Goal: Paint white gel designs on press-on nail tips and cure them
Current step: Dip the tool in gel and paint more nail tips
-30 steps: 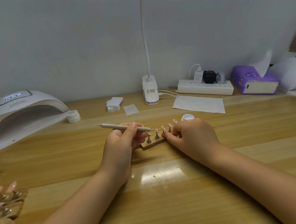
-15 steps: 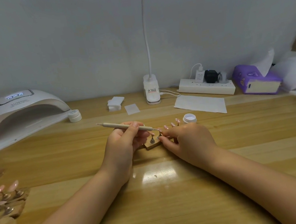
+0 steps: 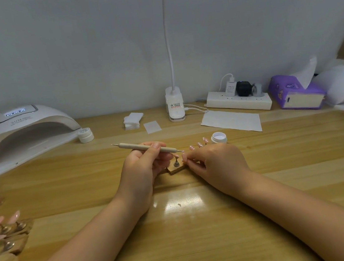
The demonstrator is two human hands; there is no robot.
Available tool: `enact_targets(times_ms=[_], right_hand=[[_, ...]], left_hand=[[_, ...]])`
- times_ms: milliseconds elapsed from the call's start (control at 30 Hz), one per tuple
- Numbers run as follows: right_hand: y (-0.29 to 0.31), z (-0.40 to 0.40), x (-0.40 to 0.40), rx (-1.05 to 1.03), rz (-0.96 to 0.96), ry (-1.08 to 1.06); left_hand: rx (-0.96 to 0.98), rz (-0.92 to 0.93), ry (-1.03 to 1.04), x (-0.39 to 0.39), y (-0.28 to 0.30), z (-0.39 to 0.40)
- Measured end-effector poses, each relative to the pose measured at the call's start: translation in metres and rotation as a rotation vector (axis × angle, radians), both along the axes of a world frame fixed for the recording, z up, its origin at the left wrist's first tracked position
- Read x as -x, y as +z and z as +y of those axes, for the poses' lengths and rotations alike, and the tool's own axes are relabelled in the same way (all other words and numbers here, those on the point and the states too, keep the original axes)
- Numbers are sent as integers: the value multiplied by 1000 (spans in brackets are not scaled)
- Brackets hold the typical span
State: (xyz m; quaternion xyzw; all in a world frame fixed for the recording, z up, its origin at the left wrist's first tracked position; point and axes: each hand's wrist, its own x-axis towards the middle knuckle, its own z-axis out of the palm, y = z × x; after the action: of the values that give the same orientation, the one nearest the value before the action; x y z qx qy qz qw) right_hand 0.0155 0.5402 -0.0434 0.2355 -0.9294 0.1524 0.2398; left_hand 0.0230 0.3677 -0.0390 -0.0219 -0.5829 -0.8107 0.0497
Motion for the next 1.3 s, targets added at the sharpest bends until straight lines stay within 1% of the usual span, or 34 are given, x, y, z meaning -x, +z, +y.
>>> enact_targets(times_ms=[100,233,400,500,567,733,833,900,1000,1100,1200,1300], right_hand=[[3,0,-5,107,40,13],[6,3,-8,226,-53,-1],[17,10,-8,451,-75,54],[25,13,-10,575,-98,115],[30,13,-12,623,-93,153],[44,6,-19,653,-37,222],[48,1,-25,627,1,260],[48,0,-27,606,36,277],[47,0,-26,555,85,267],[42,0,-23,544,85,264],[32,0,-20,570,30,279],[18,1,-18,555,-68,266]], left_hand=[[-3,10,2,-2,1,-1],[-4,23,-45,-5,4,-3],[-82,40,-114,-11,12,-3],[-90,86,-45,-14,25,-1],[-53,141,30,-17,36,0],[166,428,183,-31,63,5],[343,622,230,-40,70,4],[436,692,253,-42,69,5],[484,717,268,-41,62,7],[537,753,266,-38,53,9],[492,728,276,-35,38,10],[410,616,288,-31,20,11]])
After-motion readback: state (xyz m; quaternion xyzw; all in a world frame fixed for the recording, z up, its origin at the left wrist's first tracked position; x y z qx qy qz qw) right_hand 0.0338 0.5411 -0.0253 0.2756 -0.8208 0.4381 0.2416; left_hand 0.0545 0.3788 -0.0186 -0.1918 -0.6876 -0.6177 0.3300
